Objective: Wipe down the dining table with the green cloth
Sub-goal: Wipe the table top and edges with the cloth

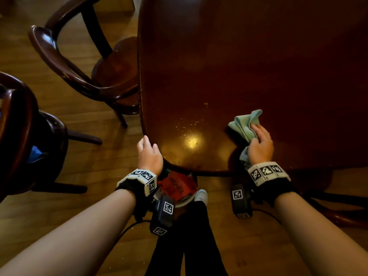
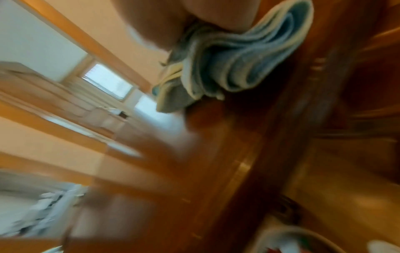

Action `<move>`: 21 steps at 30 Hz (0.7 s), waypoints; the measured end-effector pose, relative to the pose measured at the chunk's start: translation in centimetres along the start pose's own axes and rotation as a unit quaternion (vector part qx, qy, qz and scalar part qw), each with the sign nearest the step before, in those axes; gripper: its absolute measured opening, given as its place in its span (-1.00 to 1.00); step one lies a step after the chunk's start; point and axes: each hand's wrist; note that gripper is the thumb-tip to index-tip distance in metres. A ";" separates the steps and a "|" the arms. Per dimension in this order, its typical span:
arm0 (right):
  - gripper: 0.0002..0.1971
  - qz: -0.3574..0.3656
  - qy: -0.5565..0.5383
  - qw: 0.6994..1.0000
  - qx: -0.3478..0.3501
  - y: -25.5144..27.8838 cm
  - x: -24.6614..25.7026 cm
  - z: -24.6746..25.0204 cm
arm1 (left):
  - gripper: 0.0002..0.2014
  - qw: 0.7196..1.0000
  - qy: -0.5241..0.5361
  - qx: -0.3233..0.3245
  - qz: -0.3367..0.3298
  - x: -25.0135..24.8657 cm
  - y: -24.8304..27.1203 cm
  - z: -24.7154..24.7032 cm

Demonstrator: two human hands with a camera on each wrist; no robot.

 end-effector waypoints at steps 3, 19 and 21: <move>-0.49 0.041 0.083 0.996 0.008 2.0 -1.6 -1.9 | -0.50 1.000 -0.016 0.005 -0.006 0.5 0.1 0.2; -0.47 0.017 -0.166 0.971 0.170 10.4 1.8 -4.8 | -0.52 0.998 -0.054 0.031 -0.015 1.0 0.4 1.8; -0.47 0.017 -0.149 0.986 0.077 8.0 1.2 -2.0 | -0.52 0.999 -0.047 0.025 -0.010 0.9 0.9 1.3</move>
Point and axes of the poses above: each hand's wrist, its own y-axis away from the middle knuckle, its own z-axis out of the back of the hand, x = y × z, and after that the axes turned 2 degrees about x, right-handed
